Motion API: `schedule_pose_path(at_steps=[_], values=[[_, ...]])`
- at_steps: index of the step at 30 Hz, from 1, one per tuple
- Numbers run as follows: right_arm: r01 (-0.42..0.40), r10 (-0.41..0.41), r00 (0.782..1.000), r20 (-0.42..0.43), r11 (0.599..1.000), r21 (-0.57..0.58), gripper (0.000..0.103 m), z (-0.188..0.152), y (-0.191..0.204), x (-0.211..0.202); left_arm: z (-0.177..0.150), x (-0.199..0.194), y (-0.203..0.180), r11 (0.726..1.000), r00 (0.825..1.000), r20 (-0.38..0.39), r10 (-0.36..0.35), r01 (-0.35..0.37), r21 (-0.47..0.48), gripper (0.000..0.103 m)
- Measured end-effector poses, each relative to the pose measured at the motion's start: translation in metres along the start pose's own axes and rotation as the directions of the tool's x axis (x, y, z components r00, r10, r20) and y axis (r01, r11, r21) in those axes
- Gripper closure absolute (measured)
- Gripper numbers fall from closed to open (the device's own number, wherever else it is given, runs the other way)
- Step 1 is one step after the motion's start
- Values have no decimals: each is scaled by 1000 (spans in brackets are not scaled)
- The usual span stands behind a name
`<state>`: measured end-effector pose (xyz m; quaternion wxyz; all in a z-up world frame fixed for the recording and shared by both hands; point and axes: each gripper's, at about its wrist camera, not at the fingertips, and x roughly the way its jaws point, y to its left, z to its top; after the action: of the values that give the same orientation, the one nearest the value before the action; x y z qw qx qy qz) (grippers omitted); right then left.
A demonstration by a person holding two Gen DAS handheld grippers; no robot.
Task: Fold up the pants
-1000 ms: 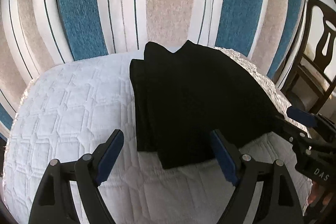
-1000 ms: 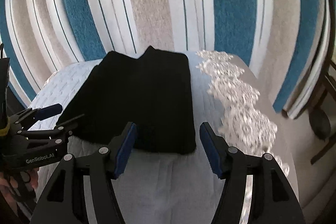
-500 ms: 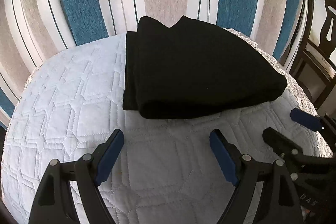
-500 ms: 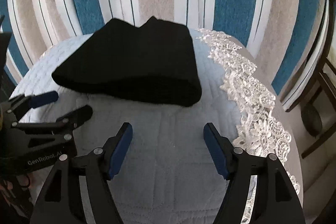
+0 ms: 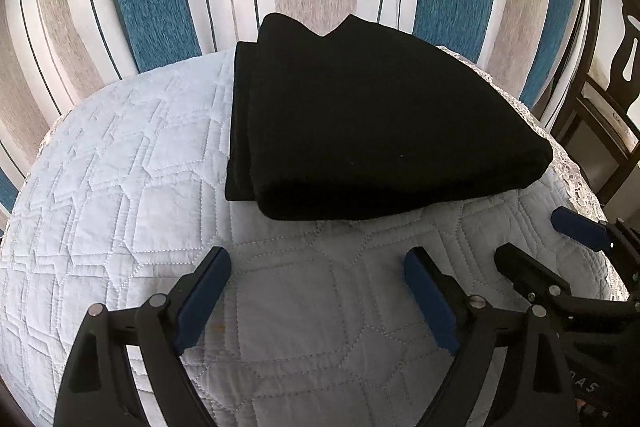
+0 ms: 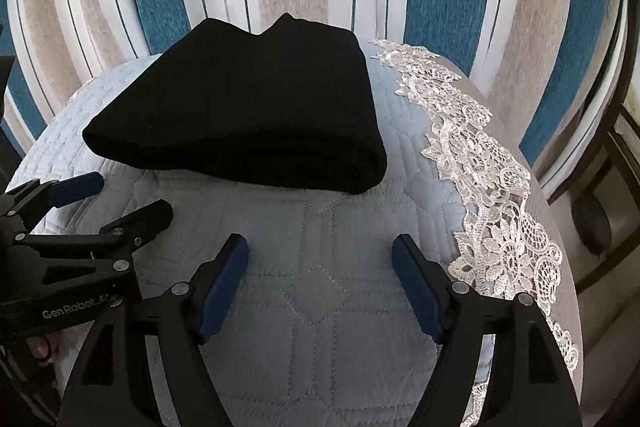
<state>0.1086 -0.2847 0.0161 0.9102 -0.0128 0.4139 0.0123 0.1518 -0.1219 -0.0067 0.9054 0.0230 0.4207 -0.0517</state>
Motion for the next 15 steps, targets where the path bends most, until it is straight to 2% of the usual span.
schedule_pose_path(at_steps=[8,15], values=[[-2,2,1000,8,1000,1,28,0,-1,-1,-2,0,-2,1000,1000,5,5,-5,3,12],[29,-29,1000,11,999,14,28,1,-3,-3,-3,-1,-2,1000,1000,7,2,-2,0,12]])
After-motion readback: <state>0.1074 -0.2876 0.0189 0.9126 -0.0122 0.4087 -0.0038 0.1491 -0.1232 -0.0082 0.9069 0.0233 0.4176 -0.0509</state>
